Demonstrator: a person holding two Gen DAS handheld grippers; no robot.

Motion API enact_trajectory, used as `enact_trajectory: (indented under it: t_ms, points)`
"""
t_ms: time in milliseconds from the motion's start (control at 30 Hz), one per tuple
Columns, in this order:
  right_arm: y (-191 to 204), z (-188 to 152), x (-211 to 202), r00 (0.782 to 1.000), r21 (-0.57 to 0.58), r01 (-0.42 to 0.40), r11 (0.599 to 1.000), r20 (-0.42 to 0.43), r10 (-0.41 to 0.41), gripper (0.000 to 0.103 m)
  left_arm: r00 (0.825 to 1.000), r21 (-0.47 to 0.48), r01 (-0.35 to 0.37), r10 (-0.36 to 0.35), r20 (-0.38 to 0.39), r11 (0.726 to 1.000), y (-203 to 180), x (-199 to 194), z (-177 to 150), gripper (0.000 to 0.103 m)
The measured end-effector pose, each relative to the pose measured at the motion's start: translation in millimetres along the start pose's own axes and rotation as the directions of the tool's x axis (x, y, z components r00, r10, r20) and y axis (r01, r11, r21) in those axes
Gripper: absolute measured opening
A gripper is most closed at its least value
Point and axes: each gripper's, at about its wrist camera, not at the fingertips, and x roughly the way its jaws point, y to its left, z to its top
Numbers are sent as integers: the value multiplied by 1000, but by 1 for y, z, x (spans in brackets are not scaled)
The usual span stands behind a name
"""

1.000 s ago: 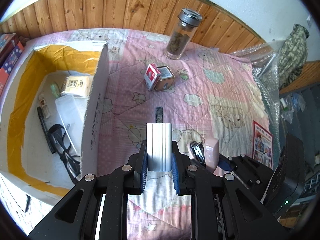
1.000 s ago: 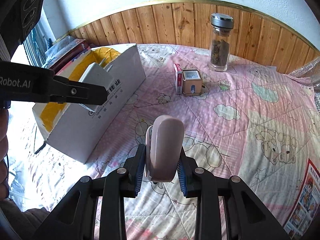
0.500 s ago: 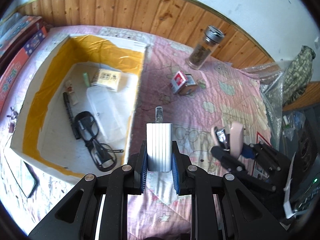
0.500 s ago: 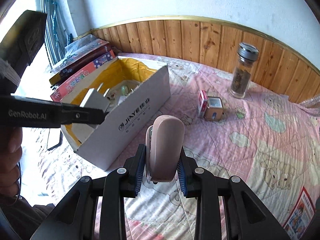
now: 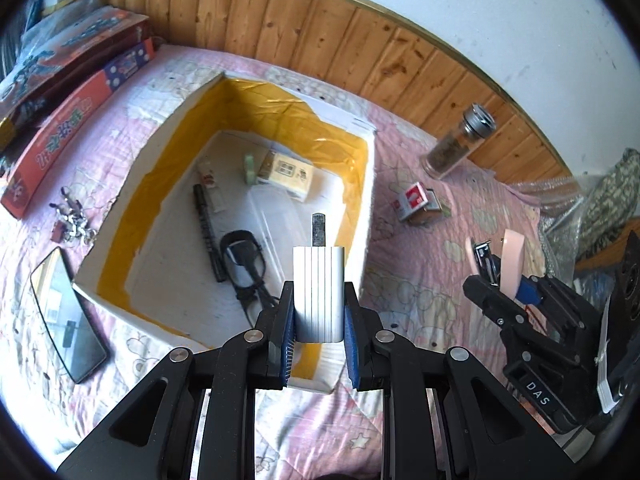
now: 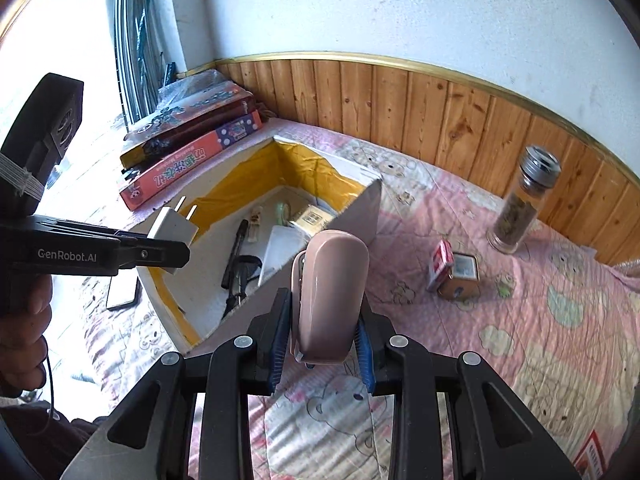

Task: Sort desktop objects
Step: 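Carry the charger plug and pink stapler over the cardboard box with both grippers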

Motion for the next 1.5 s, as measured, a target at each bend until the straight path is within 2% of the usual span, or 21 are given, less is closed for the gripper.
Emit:
enact_trajectory:
  t_ms: [233,600,1033,1500]
  points:
    - [19,24,9,999,-52,-36,998,12,36,31,999,-69,-42,43,17,997,37,-3,7,21]
    - [42,51,34,996,-109,-86,990,-15,85,31,994,-142,-93,99,35,985,78,-2,19,21]
    - [51,79,91,993,-163,-94,982,-92,79,31,990,-170,-134,126,-55,976,98,38,28,21]
    - [30,92,154,975,-158,-61,986,-220,25,31,972,-163,-197,170,-164,967,107,84,32,21]
